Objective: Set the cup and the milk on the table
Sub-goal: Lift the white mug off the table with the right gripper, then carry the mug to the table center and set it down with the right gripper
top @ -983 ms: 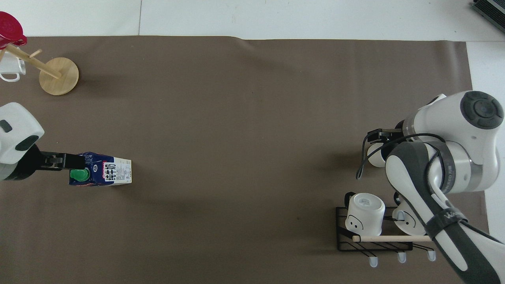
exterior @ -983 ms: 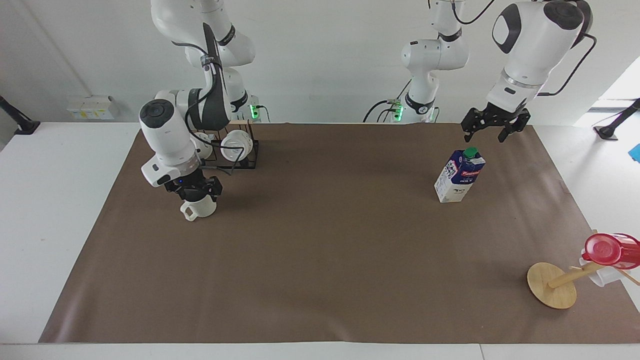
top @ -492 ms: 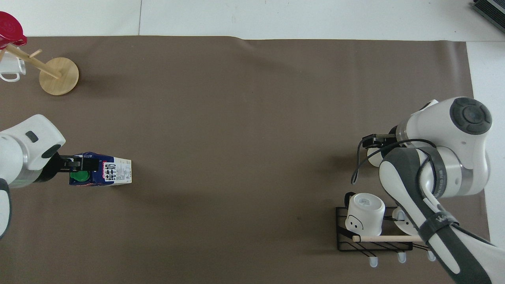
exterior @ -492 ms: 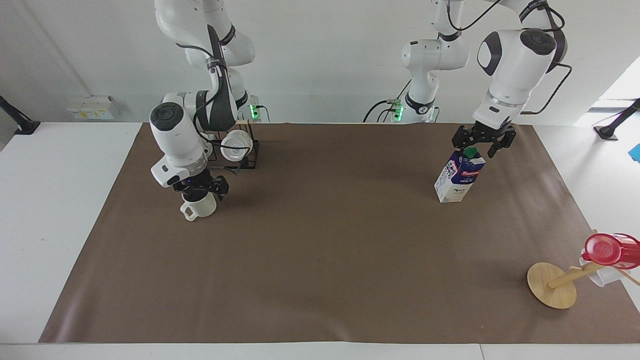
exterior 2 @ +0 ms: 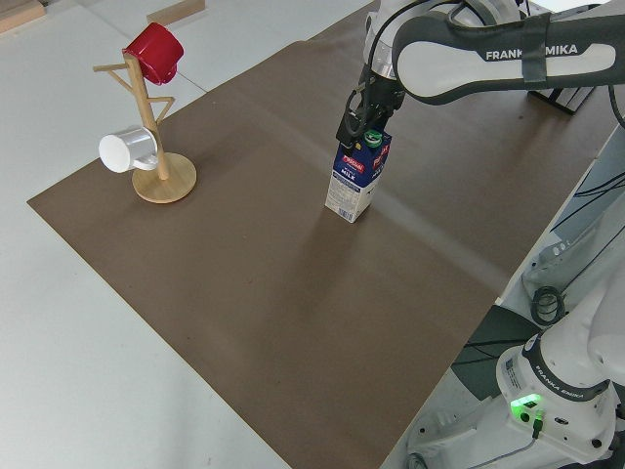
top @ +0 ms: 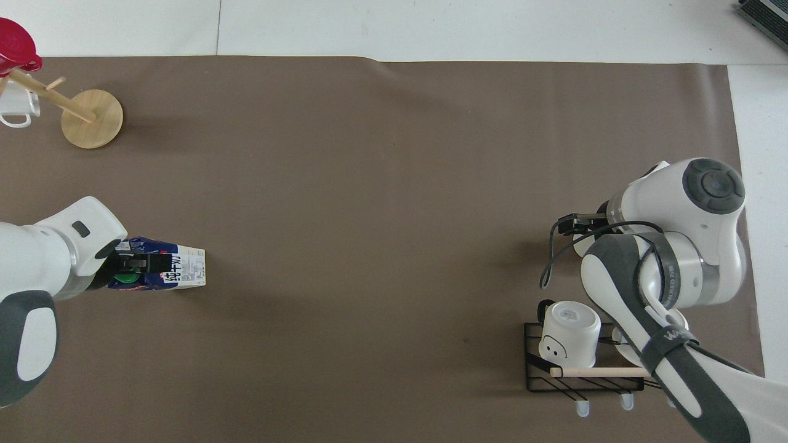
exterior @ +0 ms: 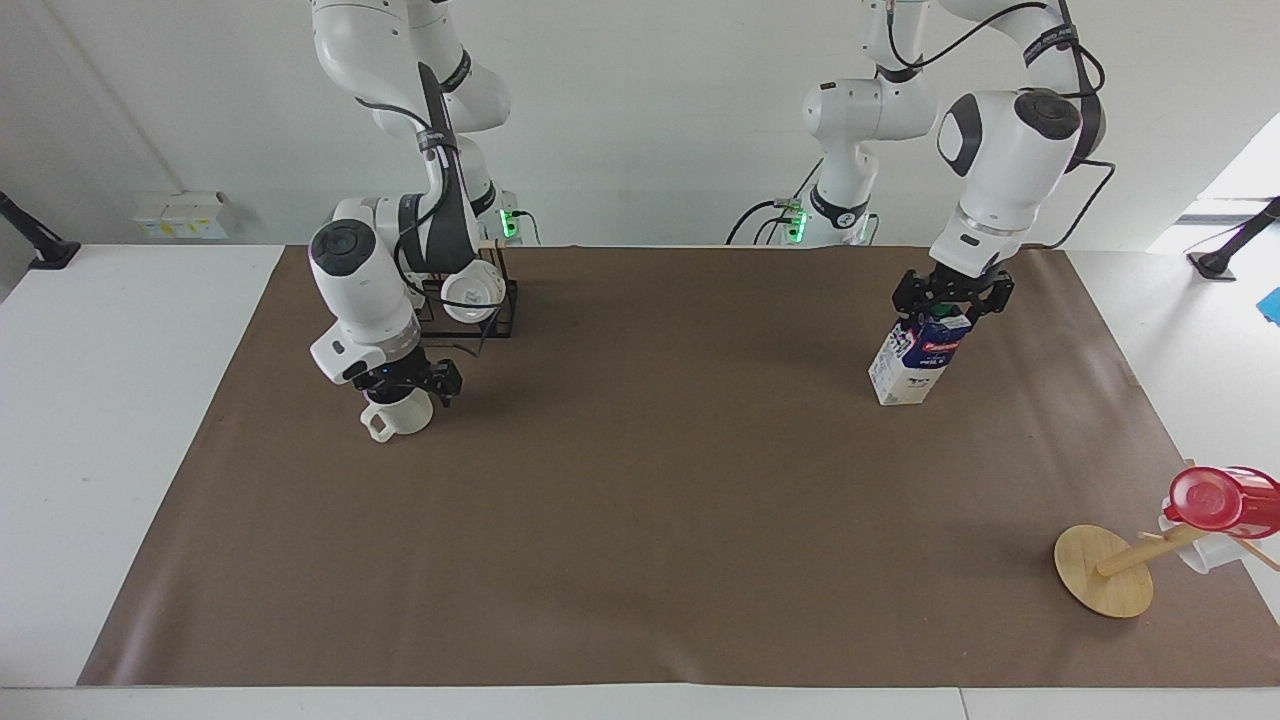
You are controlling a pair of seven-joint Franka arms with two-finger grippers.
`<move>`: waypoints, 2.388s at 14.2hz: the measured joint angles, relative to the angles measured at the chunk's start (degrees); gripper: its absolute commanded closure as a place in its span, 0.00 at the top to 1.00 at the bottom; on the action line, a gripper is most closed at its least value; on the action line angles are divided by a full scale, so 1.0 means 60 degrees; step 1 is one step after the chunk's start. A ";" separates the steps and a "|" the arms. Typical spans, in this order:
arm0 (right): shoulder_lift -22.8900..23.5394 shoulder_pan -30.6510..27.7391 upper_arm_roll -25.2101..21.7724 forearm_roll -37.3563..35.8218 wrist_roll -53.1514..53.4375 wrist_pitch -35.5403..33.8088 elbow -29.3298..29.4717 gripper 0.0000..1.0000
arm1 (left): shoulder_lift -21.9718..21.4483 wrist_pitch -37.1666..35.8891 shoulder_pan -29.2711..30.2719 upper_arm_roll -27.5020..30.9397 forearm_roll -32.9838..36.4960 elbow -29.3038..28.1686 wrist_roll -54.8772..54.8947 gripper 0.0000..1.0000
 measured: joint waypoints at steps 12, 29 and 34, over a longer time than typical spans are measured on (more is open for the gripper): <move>0.0104 -0.0106 -0.0010 0.0592 0.0173 0.0055 0.0276 0.00 | -0.0023 0.0015 0.0000 0.0000 0.0000 -0.0003 0.0000 1.00; 0.0215 0.2765 0.0155 0.0599 0.6504 -0.1146 0.2116 0.00 | -0.0037 -0.0036 0.0008 0.0063 0.0000 0.0003 0.0177 0.53; 0.0603 0.3697 0.0162 0.0598 0.7350 -0.0868 0.2121 0.00 | -0.0047 -0.0462 0.0015 0.0148 0.0000 0.0417 0.0208 0.51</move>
